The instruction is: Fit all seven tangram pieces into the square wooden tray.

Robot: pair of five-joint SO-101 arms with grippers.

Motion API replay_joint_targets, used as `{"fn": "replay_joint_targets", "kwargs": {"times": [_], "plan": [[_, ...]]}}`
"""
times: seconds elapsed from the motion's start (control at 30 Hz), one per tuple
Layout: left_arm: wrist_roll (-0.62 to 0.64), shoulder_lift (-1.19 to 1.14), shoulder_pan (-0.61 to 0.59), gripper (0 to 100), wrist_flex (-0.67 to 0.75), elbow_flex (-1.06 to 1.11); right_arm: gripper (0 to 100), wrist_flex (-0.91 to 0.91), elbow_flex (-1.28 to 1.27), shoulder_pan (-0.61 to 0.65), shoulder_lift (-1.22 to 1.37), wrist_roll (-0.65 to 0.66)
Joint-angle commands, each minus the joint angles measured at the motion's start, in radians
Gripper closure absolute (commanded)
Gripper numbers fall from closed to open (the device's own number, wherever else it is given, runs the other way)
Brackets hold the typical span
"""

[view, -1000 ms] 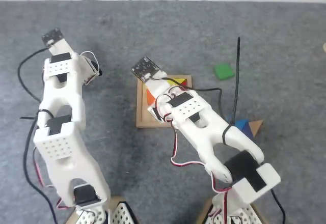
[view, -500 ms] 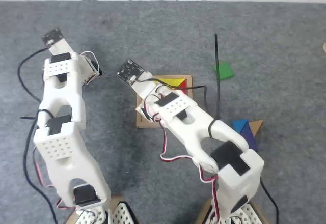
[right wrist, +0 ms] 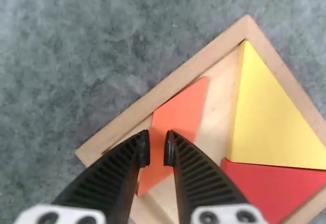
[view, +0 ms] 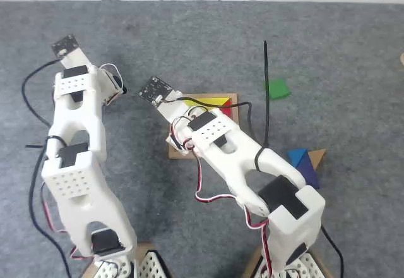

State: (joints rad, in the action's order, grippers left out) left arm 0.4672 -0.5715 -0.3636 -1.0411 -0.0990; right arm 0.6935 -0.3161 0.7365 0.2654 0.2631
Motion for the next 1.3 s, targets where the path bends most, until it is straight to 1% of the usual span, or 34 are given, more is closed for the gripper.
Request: {"fn": "replay_joint_targets", "kwargs": {"times": [0.0, 0.2, 0.33, 0.53, 0.63, 0.73, 1.03, 1.17, 1.27], "plan": [[-0.015, 0.031, 0.009, 77, 0.017, -0.005, 93.2, 0.025, 0.011, 0.01, -0.085, 0.006], [-0.015, 0.031, 0.009, 77, 0.017, -0.005, 93.2, 0.015, 0.015, -0.025, -0.096, 0.005], [-0.015, 0.031, 0.011, 77, 0.018, -0.005, 92.8, -0.031, 0.014, -0.027, -0.097, 0.006], [-0.015, 0.031, 0.011, 77, 0.018, -0.005, 82.6, -0.028, 0.003, -0.028, -0.091, 0.032], [-0.015, 0.031, 0.011, 77, 0.018, -0.005, 83.5, -0.01, -0.02, -0.002, -0.091, 0.117], [-0.015, 0.031, 0.011, 77, 0.018, -0.005, 83.9, -0.018, -0.044, 0.012, -0.09, 0.153], [-0.015, 0.031, 0.011, 77, 0.018, -0.005, 84.0, -0.028, -0.051, 0.022, -0.084, 0.155], [-0.015, 0.031, 0.011, 77, 0.018, -0.005, 84.2, -0.027, -0.043, 0.022, -0.012, 0.155], [-0.015, 0.031, 0.011, 77, 0.018, -0.005, 88.7, 0.044, 0.011, 0.022, 0.005, 0.155]]}}
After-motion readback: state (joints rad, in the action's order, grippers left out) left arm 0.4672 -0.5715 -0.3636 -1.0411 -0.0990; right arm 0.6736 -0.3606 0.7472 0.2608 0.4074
